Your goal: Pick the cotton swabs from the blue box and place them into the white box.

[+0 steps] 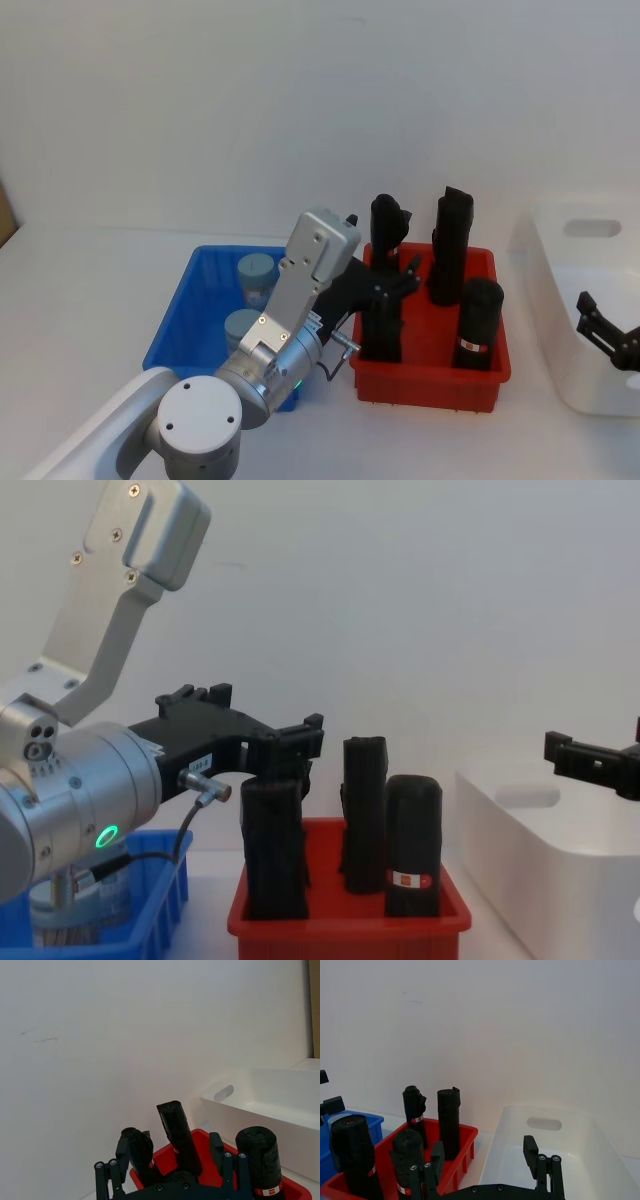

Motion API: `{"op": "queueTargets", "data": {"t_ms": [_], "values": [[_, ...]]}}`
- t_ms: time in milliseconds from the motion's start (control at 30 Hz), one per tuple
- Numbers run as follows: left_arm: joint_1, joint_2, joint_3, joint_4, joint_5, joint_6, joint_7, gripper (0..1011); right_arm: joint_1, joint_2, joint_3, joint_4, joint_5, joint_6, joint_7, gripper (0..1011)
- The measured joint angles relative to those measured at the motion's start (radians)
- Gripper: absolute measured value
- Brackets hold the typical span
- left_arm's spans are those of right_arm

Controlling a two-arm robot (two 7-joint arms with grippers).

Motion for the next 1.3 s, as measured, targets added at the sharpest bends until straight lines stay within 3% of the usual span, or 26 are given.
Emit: {"op": "queueTargets", "data": {"t_ms": [1300], "values": [[0.0,0.0,0.0,0.0,0.0,0.0,0.0,1004,0.0,0.0,0.0,0.0,0.0,0.0,0.0,1002]]}}
